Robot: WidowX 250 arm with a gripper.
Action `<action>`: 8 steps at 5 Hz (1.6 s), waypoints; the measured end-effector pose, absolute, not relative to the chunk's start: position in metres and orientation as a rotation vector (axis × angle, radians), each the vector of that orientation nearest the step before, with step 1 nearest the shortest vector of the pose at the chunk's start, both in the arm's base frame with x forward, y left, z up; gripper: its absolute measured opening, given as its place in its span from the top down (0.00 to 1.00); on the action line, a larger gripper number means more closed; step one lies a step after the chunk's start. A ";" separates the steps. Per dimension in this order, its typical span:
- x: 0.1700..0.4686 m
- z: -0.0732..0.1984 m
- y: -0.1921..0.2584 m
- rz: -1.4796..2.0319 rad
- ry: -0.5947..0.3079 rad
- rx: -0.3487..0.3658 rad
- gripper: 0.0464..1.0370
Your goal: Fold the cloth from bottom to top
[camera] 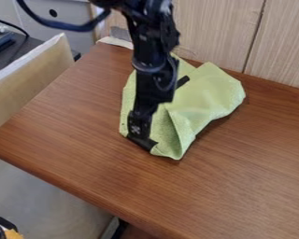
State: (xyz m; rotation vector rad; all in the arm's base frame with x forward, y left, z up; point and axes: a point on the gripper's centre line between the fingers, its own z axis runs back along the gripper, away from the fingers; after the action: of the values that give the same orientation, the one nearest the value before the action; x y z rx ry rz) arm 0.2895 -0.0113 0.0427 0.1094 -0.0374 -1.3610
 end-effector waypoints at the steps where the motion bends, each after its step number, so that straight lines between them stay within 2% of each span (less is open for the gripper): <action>1: 0.287 0.036 -0.013 -1.375 -0.039 0.069 0.04; 2: 0.284 0.021 -0.008 -1.361 0.027 0.091 0.04; 3: 0.280 0.003 -0.006 -1.378 0.066 0.035 0.04; 4: 0.291 0.001 -0.006 -1.374 0.024 -0.004 0.07; 6: 0.292 -0.002 -0.003 -1.372 0.015 0.028 0.65; 7: 0.292 -0.003 -0.003 -1.383 0.001 0.032 0.86; 8: 0.285 0.001 -0.005 -1.390 -0.018 0.028 0.96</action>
State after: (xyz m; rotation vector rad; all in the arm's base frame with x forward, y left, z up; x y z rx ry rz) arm 0.2851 -0.0054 0.0011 0.0284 -0.0179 -1.3902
